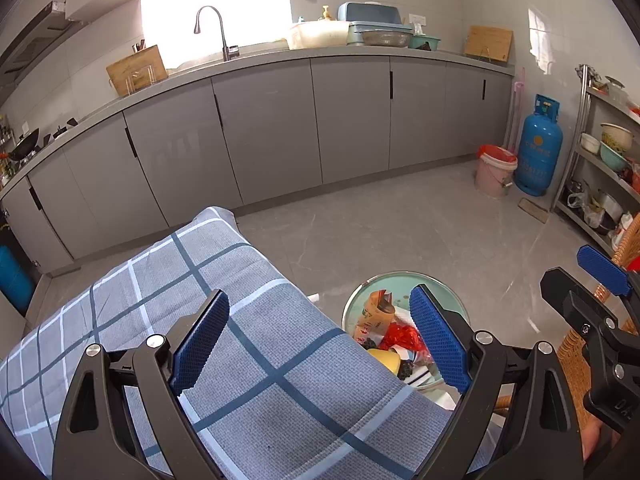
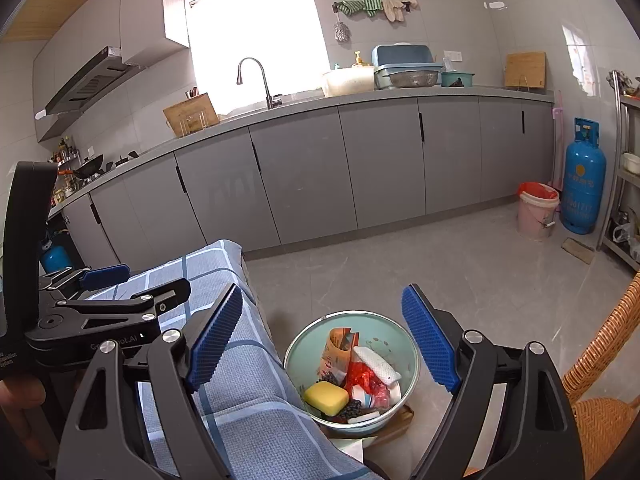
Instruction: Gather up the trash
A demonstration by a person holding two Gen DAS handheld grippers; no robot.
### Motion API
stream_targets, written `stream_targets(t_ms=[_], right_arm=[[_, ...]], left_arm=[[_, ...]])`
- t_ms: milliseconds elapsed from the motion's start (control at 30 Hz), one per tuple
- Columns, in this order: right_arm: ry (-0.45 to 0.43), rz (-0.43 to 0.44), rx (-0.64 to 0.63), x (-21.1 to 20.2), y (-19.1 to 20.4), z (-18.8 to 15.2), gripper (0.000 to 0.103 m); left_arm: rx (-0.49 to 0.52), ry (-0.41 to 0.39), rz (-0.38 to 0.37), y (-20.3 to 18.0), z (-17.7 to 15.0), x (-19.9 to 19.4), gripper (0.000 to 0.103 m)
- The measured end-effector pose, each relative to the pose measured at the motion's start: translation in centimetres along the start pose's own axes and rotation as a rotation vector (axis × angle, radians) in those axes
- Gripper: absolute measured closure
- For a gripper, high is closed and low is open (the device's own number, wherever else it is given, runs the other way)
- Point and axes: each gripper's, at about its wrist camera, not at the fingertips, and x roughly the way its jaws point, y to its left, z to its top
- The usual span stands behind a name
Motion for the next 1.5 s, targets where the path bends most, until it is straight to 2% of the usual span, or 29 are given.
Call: stream_targets(t_ms=[500,700,1500], right_arm=[[-0.007,-0.001,-0.002,-0.2,0.2,0.1,0.021],[-0.022,0.001,-0.004,-0.7,0.2,0.3,0.021],[-0.032,0.005,-0.001,-1.0,0.2,0.4,0.021]], left_arm=[[0.005,0.000,-0.003,0.0,-0.1,0.0,0.012],[0.008,-0.006,0.005,-0.2,-0.3,-0.2,0.004],[0.028,0.013,0.049,-0.4,-0.5,0.1,0.004]])
